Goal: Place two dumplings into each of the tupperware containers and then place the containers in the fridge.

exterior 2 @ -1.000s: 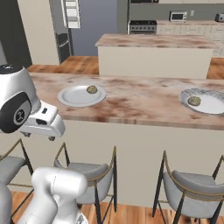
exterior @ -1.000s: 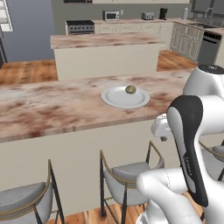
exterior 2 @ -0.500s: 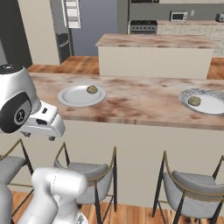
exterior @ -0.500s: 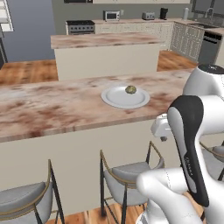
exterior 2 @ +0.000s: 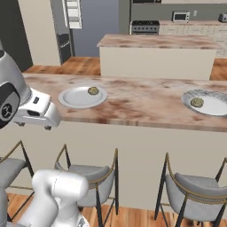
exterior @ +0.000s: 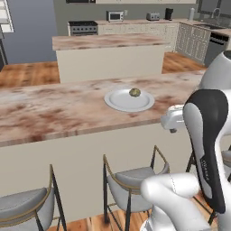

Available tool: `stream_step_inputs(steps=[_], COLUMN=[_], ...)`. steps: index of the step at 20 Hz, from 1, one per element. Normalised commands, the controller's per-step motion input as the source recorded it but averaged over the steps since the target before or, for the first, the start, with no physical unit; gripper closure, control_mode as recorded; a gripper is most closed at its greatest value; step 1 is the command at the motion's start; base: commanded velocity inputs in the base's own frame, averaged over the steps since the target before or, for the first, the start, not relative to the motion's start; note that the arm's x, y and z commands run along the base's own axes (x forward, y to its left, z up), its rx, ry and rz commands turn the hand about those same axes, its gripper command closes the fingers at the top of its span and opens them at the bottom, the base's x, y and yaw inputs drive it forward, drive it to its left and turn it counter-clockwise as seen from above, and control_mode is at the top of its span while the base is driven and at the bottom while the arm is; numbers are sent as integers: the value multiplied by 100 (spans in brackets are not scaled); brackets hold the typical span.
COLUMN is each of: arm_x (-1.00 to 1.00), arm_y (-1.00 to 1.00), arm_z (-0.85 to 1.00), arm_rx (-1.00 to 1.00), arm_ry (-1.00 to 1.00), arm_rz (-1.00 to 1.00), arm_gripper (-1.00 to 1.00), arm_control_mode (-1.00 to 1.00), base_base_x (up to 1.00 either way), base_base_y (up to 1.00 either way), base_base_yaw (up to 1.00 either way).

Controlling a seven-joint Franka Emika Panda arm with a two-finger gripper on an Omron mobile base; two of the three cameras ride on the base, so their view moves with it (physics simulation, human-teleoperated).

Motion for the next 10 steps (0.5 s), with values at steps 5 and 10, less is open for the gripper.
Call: stream_step_inputs(steps=[5,10], arm_x=[84,100], arm_y=[8,10], arm_z=[30,19], arm_rx=[0,0], arm_ry=[-11,0], arm_rz=[0,0], arm_gripper=[-100,-100], arm_control_mode=[-100,-100], base_base_x=[0,0], base_base_y=[0,0], base_base_yaw=[0,0])
